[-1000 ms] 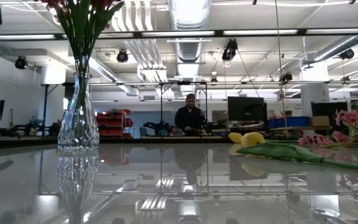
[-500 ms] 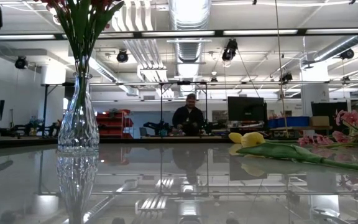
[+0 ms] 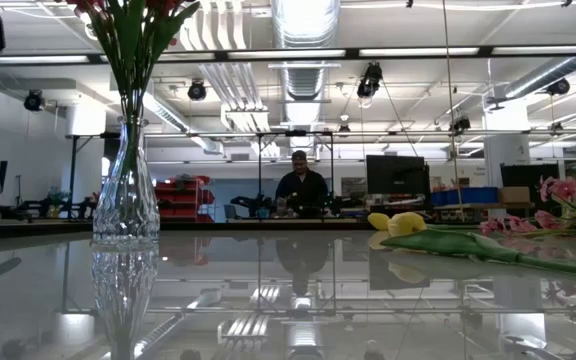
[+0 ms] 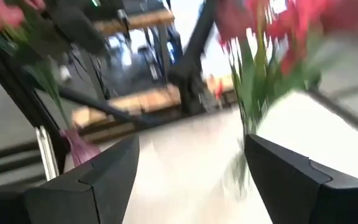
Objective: Sort flowers into vase by color
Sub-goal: Put the left pink flower into the purple vase, then put the bottom yellow flower into the purple vase
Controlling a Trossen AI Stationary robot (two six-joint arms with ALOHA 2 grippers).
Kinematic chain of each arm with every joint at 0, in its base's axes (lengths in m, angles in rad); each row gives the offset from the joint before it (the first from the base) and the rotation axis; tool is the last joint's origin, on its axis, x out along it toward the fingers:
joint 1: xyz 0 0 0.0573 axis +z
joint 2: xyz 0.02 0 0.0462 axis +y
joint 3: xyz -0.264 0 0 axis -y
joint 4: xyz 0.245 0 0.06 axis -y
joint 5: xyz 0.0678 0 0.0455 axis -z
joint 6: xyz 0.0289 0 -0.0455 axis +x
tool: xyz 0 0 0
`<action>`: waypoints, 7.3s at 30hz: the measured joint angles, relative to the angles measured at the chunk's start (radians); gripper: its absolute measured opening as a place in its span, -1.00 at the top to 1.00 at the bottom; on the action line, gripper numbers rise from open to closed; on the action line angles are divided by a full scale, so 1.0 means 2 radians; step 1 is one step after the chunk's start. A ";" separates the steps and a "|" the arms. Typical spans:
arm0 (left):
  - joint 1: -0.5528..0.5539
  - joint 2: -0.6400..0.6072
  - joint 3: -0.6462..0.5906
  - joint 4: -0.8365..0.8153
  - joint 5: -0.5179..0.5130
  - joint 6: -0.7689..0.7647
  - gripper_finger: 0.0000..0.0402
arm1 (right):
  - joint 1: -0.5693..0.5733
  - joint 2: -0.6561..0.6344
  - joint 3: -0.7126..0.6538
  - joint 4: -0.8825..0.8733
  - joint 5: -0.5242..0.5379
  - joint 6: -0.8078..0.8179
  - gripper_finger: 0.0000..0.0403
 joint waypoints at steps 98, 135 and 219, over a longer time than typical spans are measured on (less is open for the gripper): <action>0.097 -0.048 0.008 -0.088 -0.300 -0.201 -0.24 | -0.064 0.248 0.253 0.222 -0.141 -0.237 0.94; 0.129 -0.033 0.215 -0.270 0.008 -0.166 1.00 | 0.026 0.183 0.278 0.154 0.093 -0.334 -0.13; -0.002 0.053 0.189 -0.327 -0.052 -0.274 0.14 | 0.017 0.158 0.278 -0.433 0.202 0.203 -0.28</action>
